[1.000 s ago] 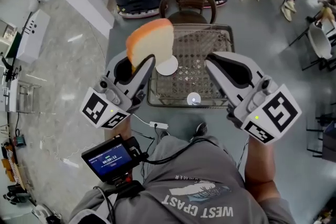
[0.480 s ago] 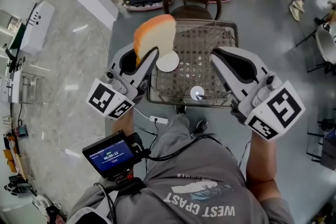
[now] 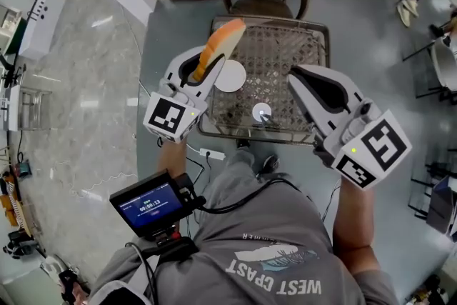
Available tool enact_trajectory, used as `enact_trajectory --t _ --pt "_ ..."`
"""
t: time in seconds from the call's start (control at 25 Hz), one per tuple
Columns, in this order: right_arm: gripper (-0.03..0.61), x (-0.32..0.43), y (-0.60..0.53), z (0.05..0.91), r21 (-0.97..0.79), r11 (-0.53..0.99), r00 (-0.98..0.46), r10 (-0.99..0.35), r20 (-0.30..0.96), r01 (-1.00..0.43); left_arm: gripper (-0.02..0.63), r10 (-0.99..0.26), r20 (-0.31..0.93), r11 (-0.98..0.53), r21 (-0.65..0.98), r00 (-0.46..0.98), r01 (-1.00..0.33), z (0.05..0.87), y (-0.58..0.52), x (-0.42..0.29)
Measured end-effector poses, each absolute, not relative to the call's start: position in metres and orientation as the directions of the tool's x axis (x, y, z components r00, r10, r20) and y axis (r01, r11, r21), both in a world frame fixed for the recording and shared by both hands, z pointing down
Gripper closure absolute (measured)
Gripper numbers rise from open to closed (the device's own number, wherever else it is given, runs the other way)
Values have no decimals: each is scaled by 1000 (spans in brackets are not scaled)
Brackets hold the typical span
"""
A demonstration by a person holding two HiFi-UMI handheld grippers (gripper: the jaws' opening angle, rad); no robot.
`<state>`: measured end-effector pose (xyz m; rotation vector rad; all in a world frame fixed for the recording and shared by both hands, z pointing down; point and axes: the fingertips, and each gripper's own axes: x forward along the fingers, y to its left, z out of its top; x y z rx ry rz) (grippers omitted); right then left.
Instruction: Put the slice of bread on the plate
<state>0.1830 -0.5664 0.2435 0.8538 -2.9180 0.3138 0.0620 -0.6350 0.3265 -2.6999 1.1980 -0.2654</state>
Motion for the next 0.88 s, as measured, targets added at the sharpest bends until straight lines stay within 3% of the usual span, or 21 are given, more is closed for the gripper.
enact_trajectory --t 0.88 --pt "568 181 -597 311 -266 752 -794 -537 285 -603 517 -703 498 -701 -367 508 -611 547 -709 30"
